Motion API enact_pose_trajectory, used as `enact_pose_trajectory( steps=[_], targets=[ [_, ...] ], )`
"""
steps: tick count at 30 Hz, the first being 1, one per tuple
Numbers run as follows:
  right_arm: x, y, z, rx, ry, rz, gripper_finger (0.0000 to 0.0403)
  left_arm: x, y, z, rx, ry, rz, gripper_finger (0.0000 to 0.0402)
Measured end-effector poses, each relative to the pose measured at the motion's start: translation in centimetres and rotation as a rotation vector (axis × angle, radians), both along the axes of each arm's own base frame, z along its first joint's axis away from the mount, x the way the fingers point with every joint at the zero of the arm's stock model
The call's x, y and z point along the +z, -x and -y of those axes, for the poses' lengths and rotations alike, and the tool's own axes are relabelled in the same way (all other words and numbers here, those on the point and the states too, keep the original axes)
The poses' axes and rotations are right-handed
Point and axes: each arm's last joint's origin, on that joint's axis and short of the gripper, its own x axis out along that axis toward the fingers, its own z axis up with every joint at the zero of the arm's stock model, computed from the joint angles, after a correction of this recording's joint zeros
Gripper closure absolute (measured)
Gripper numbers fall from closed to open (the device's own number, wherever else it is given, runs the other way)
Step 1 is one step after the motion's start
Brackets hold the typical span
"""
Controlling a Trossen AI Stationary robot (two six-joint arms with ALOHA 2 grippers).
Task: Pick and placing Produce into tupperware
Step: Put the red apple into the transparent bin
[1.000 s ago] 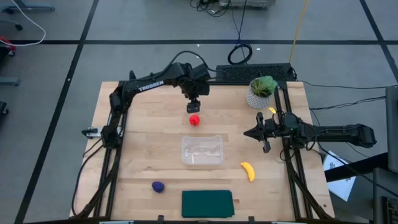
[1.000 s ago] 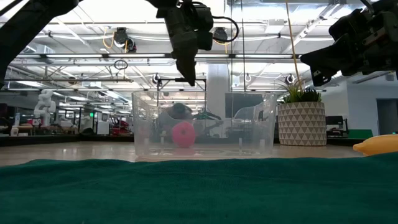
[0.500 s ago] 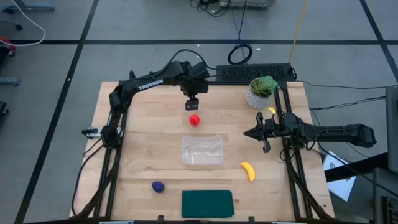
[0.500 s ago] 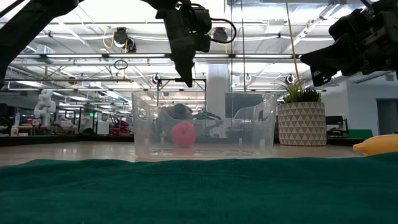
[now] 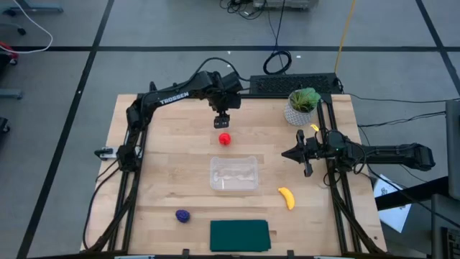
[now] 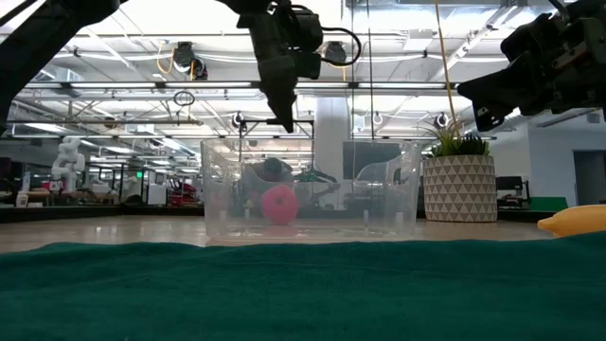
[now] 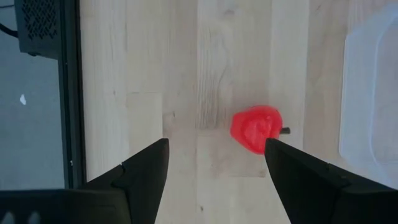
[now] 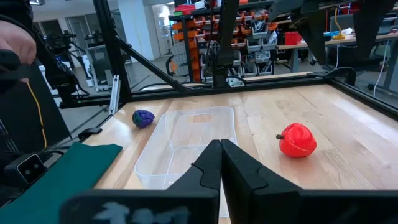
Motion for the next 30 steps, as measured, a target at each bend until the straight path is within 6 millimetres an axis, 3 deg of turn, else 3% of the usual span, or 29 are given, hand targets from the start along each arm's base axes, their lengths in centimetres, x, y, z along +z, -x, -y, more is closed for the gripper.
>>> enact_pose_trajectory(
  steps=[13,30],
  targets=[
    [0.00,0.00,0.00,0.000,0.000,0.000,0.0403,-0.07,0.20,0.13,-0.023,0.006,-0.024,0.0131],
    [0.00,0.00,0.00,0.000,0.000,0.000,0.0403,-0.06,0.22,-0.07,-0.368,-0.189,-0.096,0.0131]
  ],
)
